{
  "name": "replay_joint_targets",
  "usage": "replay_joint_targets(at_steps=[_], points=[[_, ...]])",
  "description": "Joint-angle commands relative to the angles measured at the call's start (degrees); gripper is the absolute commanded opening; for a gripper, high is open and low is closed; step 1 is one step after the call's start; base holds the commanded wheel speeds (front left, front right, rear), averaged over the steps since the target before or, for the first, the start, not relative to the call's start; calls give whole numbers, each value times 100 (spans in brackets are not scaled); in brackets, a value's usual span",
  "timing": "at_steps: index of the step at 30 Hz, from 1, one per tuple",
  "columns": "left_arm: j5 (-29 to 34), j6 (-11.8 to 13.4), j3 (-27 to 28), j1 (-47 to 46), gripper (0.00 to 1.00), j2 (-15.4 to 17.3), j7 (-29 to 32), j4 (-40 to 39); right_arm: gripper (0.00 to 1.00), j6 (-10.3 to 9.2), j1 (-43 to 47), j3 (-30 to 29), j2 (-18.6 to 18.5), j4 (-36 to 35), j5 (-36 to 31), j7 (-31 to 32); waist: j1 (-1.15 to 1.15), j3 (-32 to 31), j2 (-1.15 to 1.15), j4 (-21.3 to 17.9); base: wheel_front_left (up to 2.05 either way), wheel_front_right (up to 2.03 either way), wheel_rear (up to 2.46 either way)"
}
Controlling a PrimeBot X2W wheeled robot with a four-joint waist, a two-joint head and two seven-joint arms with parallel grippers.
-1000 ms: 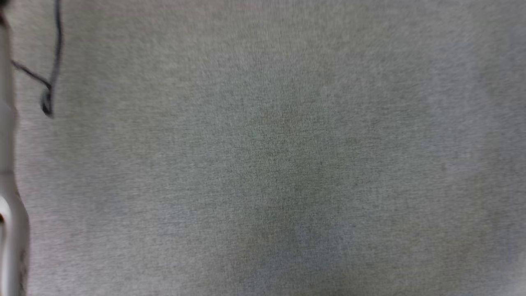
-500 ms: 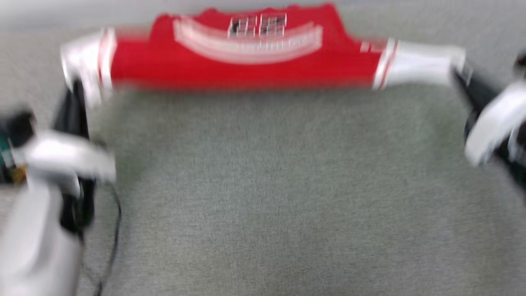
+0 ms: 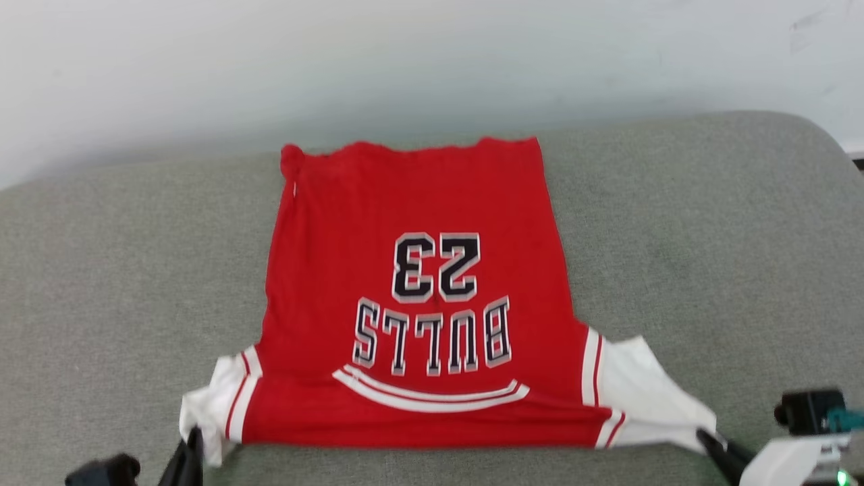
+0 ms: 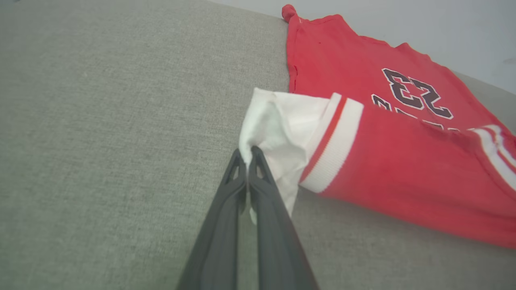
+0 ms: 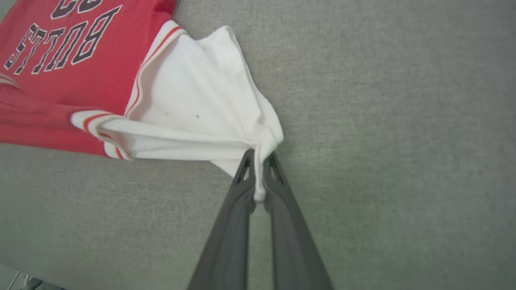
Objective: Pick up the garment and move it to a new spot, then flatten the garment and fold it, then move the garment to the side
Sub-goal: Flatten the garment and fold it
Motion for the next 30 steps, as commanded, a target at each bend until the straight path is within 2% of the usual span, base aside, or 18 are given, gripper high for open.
replay_joint_targets(at_steps=[1,6,7,8,9,13,19,22,26,27,28,30], points=[[-2,106,21,258,0,16,20,-103,0,-12,357,-198,121,-127,-64,128,2,-170,0,30,0,0,0],[130,281,-162,778,0,-2,108,-371,0,-12,1192,-551,444,-550,-294,596,2,-239,0,110,0,0,0],[151,302,-194,801,0,-19,100,-418,15,-11,1281,-605,511,-624,-304,651,2,-232,0,128,0,0,0],[191,329,-234,816,0,-31,91,-458,53,-11,1350,-655,535,-687,-368,684,2,-232,0,153,0,0,0],[223,344,-274,815,0,-55,84,-497,100,-11,1403,-681,587,-745,-369,710,2,-210,0,177,0,0,0],[305,334,-398,635,0,-132,20,-641,100,-8,1210,-840,717,-1063,-387,513,2,-109,0,285,0,0,0],[453,337,-490,271,0,-232,-113,-877,100,-8,136,-1444,770,-1065,-388,13,2,284,0,525,0,0,0],[563,297,-581,-7,0,-297,-212,-1035,100,-8,-779,-1701,707,-668,-323,-84,2,657,0,726,0,0,0],[739,207,-752,-464,0,-416,-339,-1189,100,-8,-2126,-1729,442,115,-190,106,2,1200,0,1054,0,0,0],[739,207,-752,-464,0,-416,-339,-1189,100,-8,-2126,-1729,442,115,-190,106,2,1200,0,1054,0,0,0],[818,155,-836,-708,0,-487,-428,-1225,100,-8,-2779,-1656,301,544,-89,385,2,1452,0,1218,0,0,0],[884,99,-932,-902,0,-581,-495,-1250,100,-8,-3338,-1572,140,923,4,764,2,1691,0,1375,0,0,0]])
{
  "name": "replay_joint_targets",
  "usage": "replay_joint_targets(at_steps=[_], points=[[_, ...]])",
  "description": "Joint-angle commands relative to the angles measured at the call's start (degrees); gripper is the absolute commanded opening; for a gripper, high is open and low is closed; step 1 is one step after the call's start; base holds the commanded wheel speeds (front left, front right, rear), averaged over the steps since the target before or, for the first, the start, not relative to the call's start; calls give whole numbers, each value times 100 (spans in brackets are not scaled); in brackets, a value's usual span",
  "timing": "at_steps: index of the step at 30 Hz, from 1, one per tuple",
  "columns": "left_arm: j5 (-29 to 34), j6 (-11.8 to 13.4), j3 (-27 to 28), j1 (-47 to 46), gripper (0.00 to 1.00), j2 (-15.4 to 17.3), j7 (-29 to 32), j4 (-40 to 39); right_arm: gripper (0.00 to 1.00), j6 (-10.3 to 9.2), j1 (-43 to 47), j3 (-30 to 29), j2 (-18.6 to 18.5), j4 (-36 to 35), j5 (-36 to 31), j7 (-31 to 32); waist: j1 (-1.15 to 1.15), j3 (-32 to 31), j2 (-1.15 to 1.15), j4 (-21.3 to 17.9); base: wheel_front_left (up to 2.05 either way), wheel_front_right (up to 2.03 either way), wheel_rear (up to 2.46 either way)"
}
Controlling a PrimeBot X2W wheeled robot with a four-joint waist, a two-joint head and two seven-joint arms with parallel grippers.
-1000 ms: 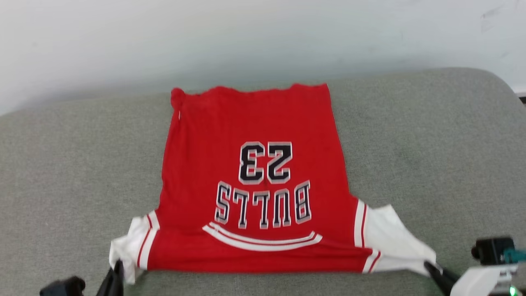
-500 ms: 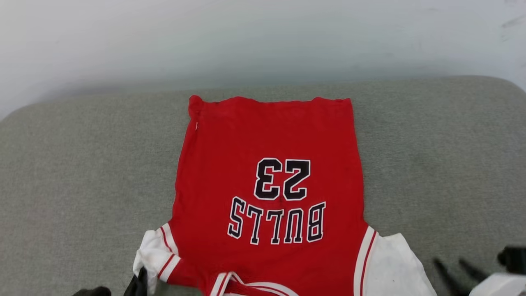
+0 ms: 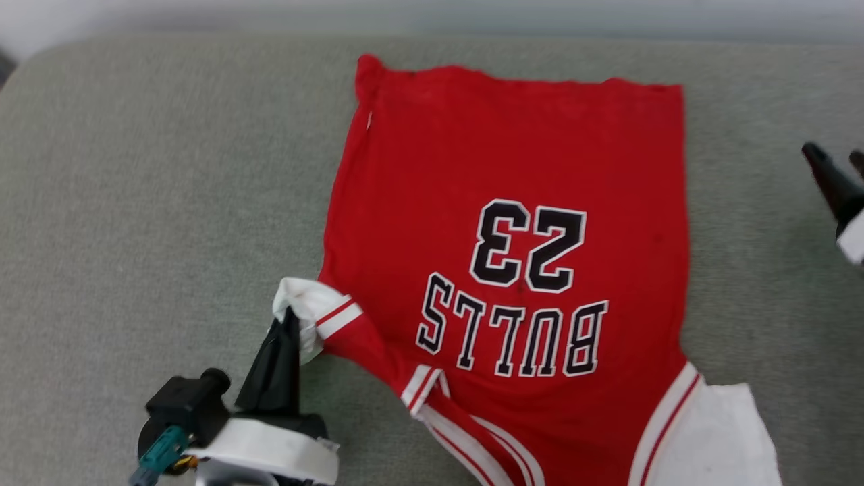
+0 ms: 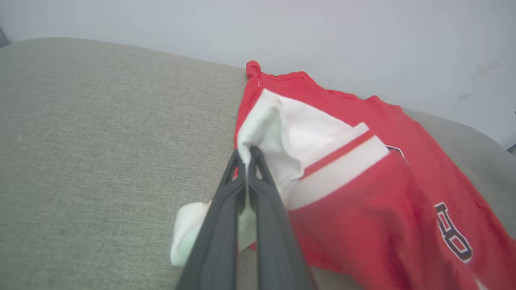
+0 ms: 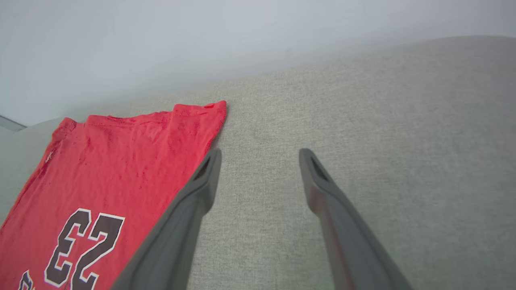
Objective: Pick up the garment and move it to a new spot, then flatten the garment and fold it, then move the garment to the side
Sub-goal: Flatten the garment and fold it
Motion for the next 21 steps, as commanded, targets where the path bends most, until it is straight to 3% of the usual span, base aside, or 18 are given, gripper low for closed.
replay_joint_targets(at_steps=[1,9,16,21], points=[[76,-63,-82,-214,0,-94,-71,-39,100,-3,-465,92,-164,271,63,382,-1,627,0,521,0,0,0],[218,-283,-385,-815,0,-450,-287,79,100,-3,-2086,335,-415,1036,-77,2279,-1,1291,0,1046,0,0,0],[258,-410,-462,-1031,0,-609,-387,139,100,-3,-2583,389,-395,1290,-402,2922,-1,1522,0,1264,0,0,0],[249,-491,-455,-1082,0,-645,-439,281,100,-4,-2347,370,-242,1784,-512,3482,-1,1552,0,1352,0,0,0]])
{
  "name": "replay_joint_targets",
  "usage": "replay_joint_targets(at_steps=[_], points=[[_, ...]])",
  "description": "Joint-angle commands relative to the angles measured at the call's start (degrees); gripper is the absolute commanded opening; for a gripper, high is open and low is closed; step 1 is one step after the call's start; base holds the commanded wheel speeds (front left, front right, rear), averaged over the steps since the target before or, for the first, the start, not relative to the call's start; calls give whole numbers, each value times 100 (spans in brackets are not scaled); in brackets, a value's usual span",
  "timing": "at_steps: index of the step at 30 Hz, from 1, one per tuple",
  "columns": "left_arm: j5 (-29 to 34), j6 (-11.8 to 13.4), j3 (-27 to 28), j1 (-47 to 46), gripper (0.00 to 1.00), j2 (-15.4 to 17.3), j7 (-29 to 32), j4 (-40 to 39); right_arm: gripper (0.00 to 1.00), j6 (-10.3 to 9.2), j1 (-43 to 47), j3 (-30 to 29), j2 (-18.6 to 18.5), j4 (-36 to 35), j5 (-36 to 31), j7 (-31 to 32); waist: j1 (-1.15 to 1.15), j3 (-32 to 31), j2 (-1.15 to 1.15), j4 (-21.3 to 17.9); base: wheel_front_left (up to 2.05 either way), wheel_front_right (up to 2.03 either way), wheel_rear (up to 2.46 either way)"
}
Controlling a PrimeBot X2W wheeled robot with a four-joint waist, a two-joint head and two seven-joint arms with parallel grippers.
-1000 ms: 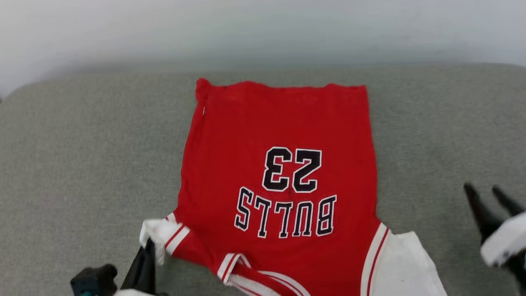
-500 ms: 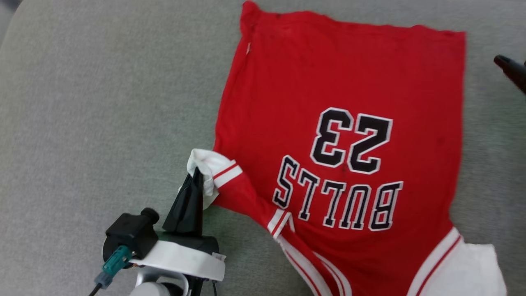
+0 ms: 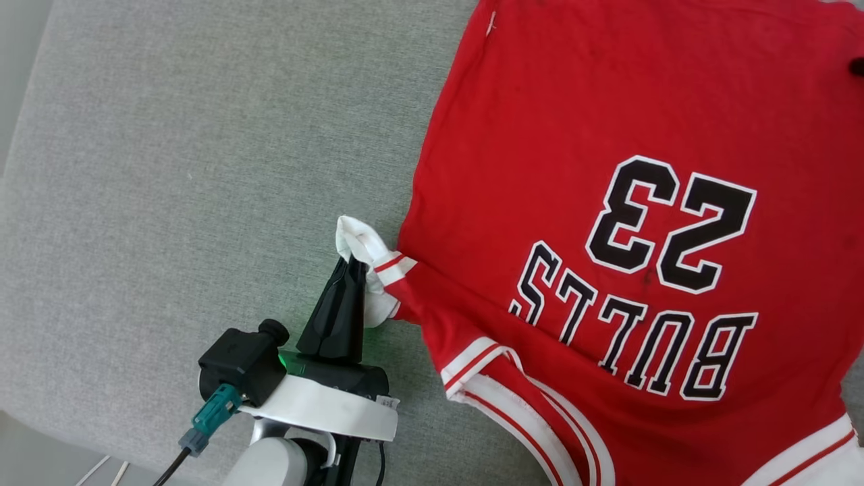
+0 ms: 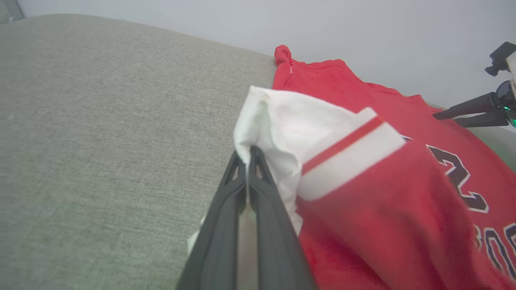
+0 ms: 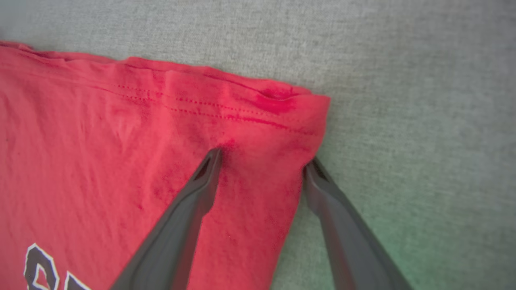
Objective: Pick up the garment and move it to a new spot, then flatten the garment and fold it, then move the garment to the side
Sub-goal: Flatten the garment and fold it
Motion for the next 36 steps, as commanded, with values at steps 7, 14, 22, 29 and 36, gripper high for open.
replay_joint_targets(at_steps=[7,14,22,29,36], points=[[-32,-86,62,-50,0,-41,-65,226,0,-2,445,242,135,152,-23,106,-1,-139,0,24,0,0,0],[-130,-137,223,109,0,64,-79,571,0,-2,444,521,-379,-394,32,-215,-1,-682,0,-169,0,0,0],[-338,-28,581,556,0,323,-67,870,0,-2,1790,761,-932,-1427,437,-299,-1,-1658,0,-822,0,0,0],[-579,131,869,990,0,526,82,907,0,-3,3887,546,-984,-2454,650,16,-1,-2244,0,-1557,0,0,0],[-707,263,985,1364,0,706,312,964,0,-4,5940,294,-416,-2858,796,217,-1,-2656,0,-2069,0,0,0]])
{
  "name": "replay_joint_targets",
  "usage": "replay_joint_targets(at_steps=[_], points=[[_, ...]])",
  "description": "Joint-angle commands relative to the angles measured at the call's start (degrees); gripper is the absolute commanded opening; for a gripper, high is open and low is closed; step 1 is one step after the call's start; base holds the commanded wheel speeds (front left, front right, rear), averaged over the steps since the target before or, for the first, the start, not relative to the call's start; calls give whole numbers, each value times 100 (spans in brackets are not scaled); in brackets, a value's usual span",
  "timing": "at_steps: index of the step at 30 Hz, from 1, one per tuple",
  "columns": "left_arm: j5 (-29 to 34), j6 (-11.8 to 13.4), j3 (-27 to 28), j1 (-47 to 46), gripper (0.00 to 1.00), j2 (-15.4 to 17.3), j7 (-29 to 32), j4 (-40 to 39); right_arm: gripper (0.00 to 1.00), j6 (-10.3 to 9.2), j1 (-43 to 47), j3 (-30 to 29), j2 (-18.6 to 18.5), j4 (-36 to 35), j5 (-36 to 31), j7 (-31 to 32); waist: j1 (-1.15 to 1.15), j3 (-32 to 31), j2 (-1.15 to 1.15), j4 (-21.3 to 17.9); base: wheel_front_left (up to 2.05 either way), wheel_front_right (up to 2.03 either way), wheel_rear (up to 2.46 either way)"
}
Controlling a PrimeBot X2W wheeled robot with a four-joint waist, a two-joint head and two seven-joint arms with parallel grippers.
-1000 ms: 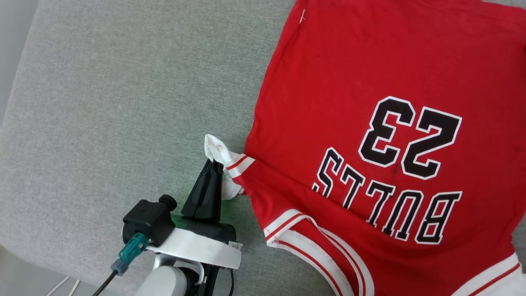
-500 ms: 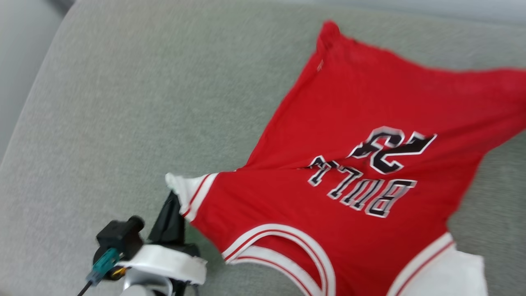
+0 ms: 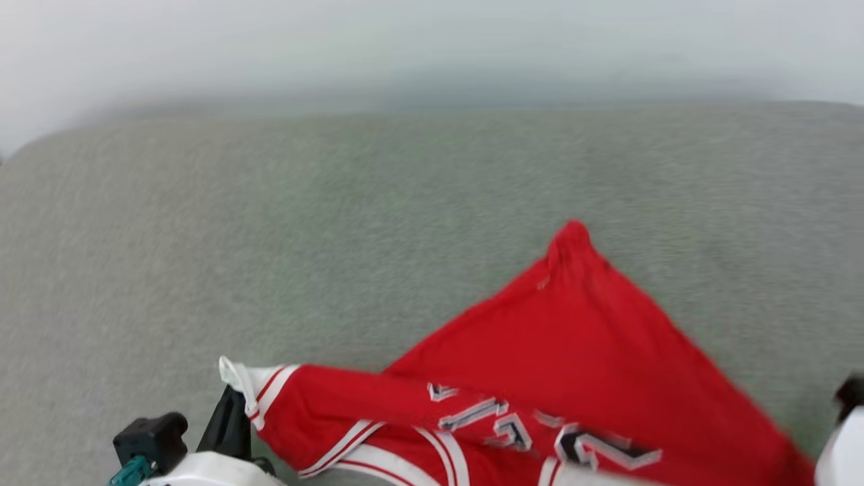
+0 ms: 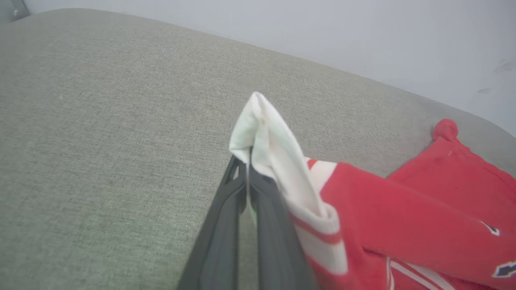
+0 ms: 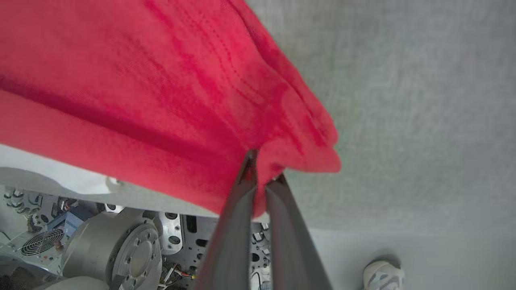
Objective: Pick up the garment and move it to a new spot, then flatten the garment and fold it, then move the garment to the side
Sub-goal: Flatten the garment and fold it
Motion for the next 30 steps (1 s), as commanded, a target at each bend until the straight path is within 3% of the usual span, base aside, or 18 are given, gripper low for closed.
replay_joint_targets(at_steps=[1,3,4,5,6,12,16,21,25,30], points=[[-14,47,33,82,0,62,30,22,0,-6,330,-23,148,-8,-4,10,1,-331,0,-347,0,0,0],[-23,62,25,150,0,104,86,34,0,-5,669,-51,419,28,49,-5,1,-398,0,-412,0,0,0],[-30,76,27,187,0,114,106,21,19,-5,787,-38,520,32,51,-29,1,-405,0,-442,0,0,0],[-26,88,21,208,0,131,131,5,47,-6,868,-65,626,36,85,-87,1,-400,0,-464,0,0,0],[-14,99,15,212,0,140,147,-15,100,-5,893,-89,699,-11,84,-223,1,-398,0,-481,0,0,0],[26,140,-5,159,0,201,222,-159,100,-5,643,-352,875,-160,-52,-1403,1,-277,0,-506,0,0,0],[105,188,-58,-11,0,205,241,-286,100,-5,135,-542,897,-184,-137,-2510,1,-70,0,-432,0,0,0],[230,214,-140,-353,0,141,218,-449,100,-5,-663,-350,854,-81,7,-3358,1,346,0,-276,0,0,0],[342,215,-255,-629,0,86,198,-572,100,-5,-1399,14,711,38,127,-3333,1,662,0,-132,0,0,0],[472,194,-402,-910,0,16,182,-721,100,-5,-2262,693,535,242,318,-2404,1,987,0,38,0,0,0]])
